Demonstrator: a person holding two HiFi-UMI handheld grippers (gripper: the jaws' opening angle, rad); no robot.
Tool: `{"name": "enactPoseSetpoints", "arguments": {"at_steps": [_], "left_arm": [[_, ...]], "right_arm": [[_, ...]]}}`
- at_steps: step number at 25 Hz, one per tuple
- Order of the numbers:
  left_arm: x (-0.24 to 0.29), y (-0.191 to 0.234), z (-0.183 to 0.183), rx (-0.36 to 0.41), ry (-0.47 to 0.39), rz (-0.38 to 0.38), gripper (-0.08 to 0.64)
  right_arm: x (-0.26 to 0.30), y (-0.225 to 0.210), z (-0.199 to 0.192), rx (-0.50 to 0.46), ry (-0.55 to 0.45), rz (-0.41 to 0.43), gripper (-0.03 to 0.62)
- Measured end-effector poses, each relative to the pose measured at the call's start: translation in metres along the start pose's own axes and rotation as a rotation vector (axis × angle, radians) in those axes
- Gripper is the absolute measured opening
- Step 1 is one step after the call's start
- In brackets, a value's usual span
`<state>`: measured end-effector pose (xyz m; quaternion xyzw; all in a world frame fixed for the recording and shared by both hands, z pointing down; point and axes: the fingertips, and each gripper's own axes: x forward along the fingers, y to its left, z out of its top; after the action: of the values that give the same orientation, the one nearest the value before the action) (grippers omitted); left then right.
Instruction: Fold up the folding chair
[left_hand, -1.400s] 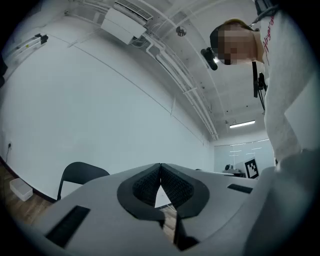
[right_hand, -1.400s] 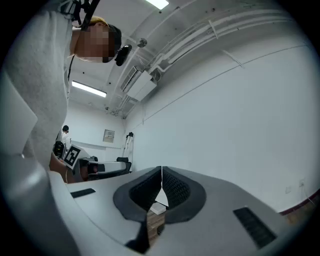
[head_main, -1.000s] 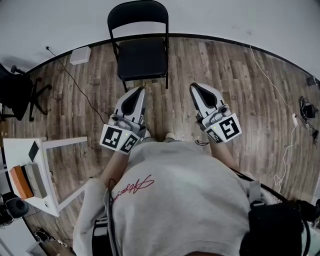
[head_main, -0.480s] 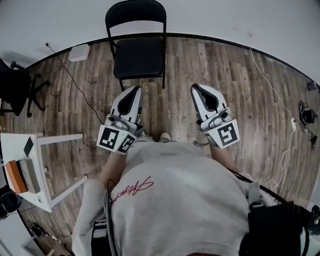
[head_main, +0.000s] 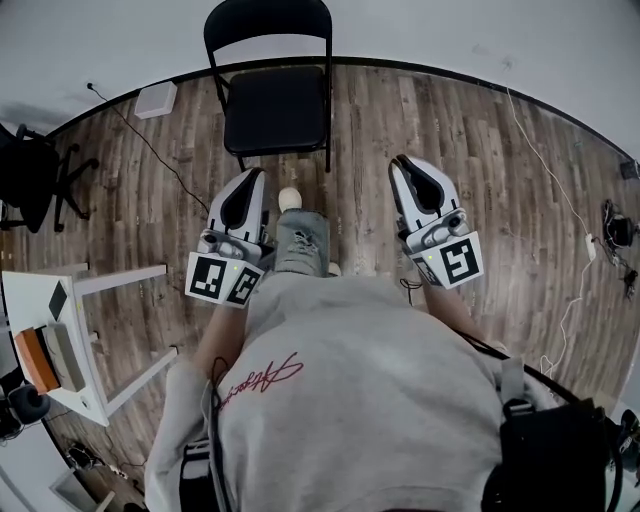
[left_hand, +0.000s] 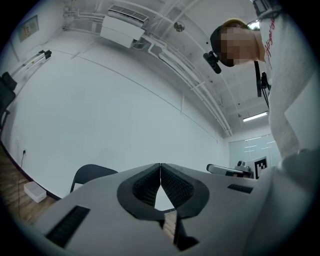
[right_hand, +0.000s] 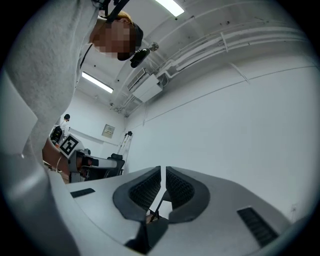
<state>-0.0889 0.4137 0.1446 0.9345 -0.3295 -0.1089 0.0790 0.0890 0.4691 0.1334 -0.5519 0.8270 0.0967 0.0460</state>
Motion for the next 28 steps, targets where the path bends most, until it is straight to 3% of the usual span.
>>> {"name": "enactPoseSetpoints", "arguments": {"at_steps": [6, 15, 21, 26, 28], "left_arm": [[0.066, 0.042, -0.009, -0.027, -0.008, -0.053, 0.017], [0.173, 0.132, -0.015, 0.093, 0.043, -0.113, 0.018], [0.225, 0.166, -0.032, 0.034, 0.086, -0.168, 0.018], [0.245, 0.174, -0.048, -0.027, 0.127, -0.149, 0.018], [0.250, 0.177, -0.055, -0.018, 0.146, -0.130, 0.018]], "right_arm": [[0.055, -0.028, -0.025, -0.026, 0.039, -0.012, 0.020], [0.199, -0.096, -0.068, 0.002, 0.077, -0.047, 0.021], [0.267, -0.120, -0.099, 0.081, 0.088, -0.080, 0.021], [0.275, -0.126, -0.124, 0.111, 0.159, -0.059, 0.021], [0.275, -0.136, -0.138, 0.127, 0.184, -0.056, 0.025]]}}
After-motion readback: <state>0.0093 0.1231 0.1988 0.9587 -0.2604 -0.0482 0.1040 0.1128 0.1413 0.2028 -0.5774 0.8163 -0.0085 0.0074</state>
